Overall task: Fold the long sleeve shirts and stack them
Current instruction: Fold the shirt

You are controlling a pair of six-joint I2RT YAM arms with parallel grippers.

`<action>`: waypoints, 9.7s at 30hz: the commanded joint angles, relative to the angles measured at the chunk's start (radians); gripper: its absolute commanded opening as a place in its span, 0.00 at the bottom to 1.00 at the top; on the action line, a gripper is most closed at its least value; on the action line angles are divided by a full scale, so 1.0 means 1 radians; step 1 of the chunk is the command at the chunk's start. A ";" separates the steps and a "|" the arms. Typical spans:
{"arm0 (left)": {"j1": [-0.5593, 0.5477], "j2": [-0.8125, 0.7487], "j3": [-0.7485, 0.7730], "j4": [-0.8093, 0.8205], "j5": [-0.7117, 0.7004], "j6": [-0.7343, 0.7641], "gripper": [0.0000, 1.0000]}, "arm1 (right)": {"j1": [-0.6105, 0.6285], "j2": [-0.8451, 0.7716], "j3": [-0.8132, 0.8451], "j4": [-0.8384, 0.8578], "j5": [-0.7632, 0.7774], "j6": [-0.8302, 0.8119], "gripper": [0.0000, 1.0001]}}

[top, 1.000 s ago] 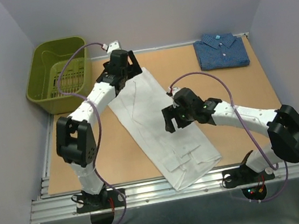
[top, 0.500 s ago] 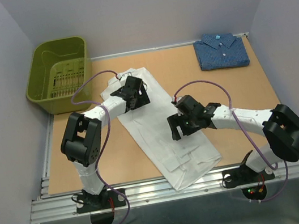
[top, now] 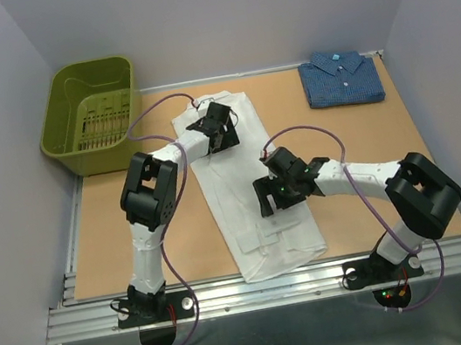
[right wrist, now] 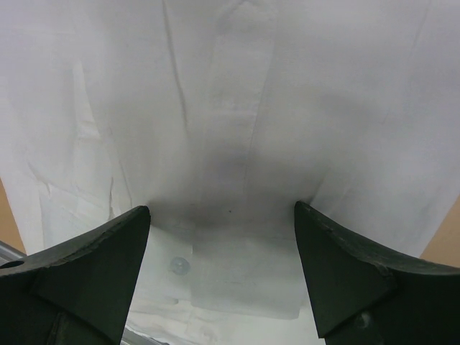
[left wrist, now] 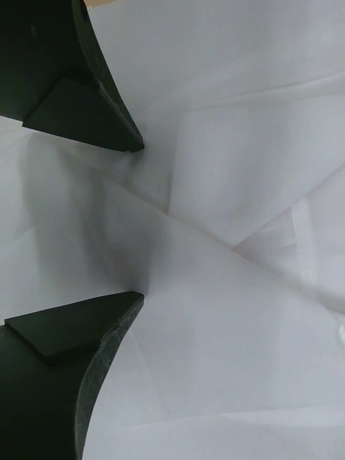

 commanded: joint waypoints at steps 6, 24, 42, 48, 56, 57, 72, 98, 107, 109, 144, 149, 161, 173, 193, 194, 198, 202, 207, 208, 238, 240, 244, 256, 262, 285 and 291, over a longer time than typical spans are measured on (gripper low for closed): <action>0.026 0.215 0.302 -0.060 0.000 0.117 0.91 | 0.005 0.179 0.070 0.042 0.043 0.056 0.87; 0.054 -0.247 0.151 0.020 0.008 0.105 0.92 | 0.005 -0.051 0.057 0.008 0.128 0.083 0.86; 0.039 -1.061 -0.793 -0.095 0.251 -0.102 0.84 | 0.005 -0.132 -0.097 -0.160 0.068 0.074 0.51; 0.036 -1.115 -0.924 -0.119 0.366 -0.130 0.84 | 0.005 -0.140 -0.132 -0.191 0.138 0.117 0.51; 0.033 -1.086 -1.002 -0.118 0.448 -0.148 0.82 | 0.005 -0.192 -0.146 -0.237 0.155 0.180 0.51; 0.030 -1.086 -1.005 -0.118 0.451 -0.151 0.82 | 0.005 -0.200 -0.149 -0.236 0.148 0.188 0.51; -0.029 -0.998 -1.010 -0.152 0.502 -0.166 0.66 | 0.005 -0.237 -0.172 -0.170 -0.064 0.324 0.52; -0.153 -0.968 -1.023 -0.231 0.439 -0.268 0.48 | 0.005 -0.208 -0.272 -0.113 -0.124 0.344 0.47; -0.153 -0.977 -1.034 -0.224 0.436 -0.280 0.22 | 0.005 -0.197 -0.283 -0.105 -0.124 0.337 0.39; -0.153 -0.981 -1.034 -0.227 0.433 -0.283 0.01 | 0.005 -0.204 -0.286 -0.107 -0.119 0.335 0.34; -0.064 -1.075 -0.790 -0.166 0.362 -0.308 0.00 | -0.053 -0.200 0.161 -0.352 0.172 0.147 0.01; 0.062 -0.982 -0.726 -0.044 0.356 -0.282 0.00 | -0.122 -0.111 0.285 -0.315 0.211 0.087 0.01; 0.180 -0.653 -0.453 0.161 0.413 -0.272 0.00 | -0.210 0.194 0.624 -0.174 0.255 -0.042 0.00; 0.244 -0.373 -0.243 0.184 0.417 -0.278 0.00 | -0.297 0.430 0.837 -0.134 0.243 -0.113 0.01; 0.266 -0.253 -0.154 0.192 0.327 -0.246 0.43 | -0.308 0.590 1.035 -0.113 0.197 -0.180 0.53; 0.266 -0.259 -0.152 0.192 0.325 -0.242 0.50 | -0.308 0.576 1.035 -0.111 0.194 -0.191 0.57; 0.267 -0.291 -0.117 0.189 0.298 -0.194 0.81 | -0.299 0.500 1.004 -0.110 0.131 -0.272 0.66; 0.270 -0.359 -0.105 0.178 0.288 -0.136 0.90 | -0.245 0.426 0.914 -0.098 0.066 -0.369 0.72; 0.281 -0.498 -0.150 0.129 0.193 -0.035 0.99 | -0.114 0.343 0.799 -0.016 0.086 -0.499 0.77; 0.284 -0.523 -0.164 0.123 0.178 -0.019 0.99 | -0.093 0.342 0.791 -0.007 0.082 -0.513 0.77; 0.359 -1.000 -0.575 0.154 -0.109 0.113 0.99 | 0.068 0.685 1.032 0.090 0.501 -0.696 0.87; 0.359 -0.994 -0.574 0.152 -0.100 0.113 0.99 | 0.062 0.708 1.056 0.091 0.517 -0.700 0.87; 0.361 -0.988 -0.574 0.154 -0.091 0.114 0.99 | 0.046 0.745 1.089 0.090 0.519 -0.707 0.86; 0.369 -0.978 -0.577 0.158 -0.075 0.105 0.99 | 0.060 0.705 1.109 0.128 0.319 -0.466 0.71; 0.370 -0.978 -0.582 0.157 -0.078 0.100 0.99 | 0.075 0.768 1.136 0.160 0.511 -0.368 0.72; 0.372 -0.975 -0.586 0.157 -0.064 0.097 0.99 | 0.080 0.851 1.170 0.176 0.600 -0.286 0.49; 0.370 -0.974 -0.588 0.157 -0.063 0.096 0.99 | 0.079 0.843 1.181 0.179 0.666 -0.344 0.20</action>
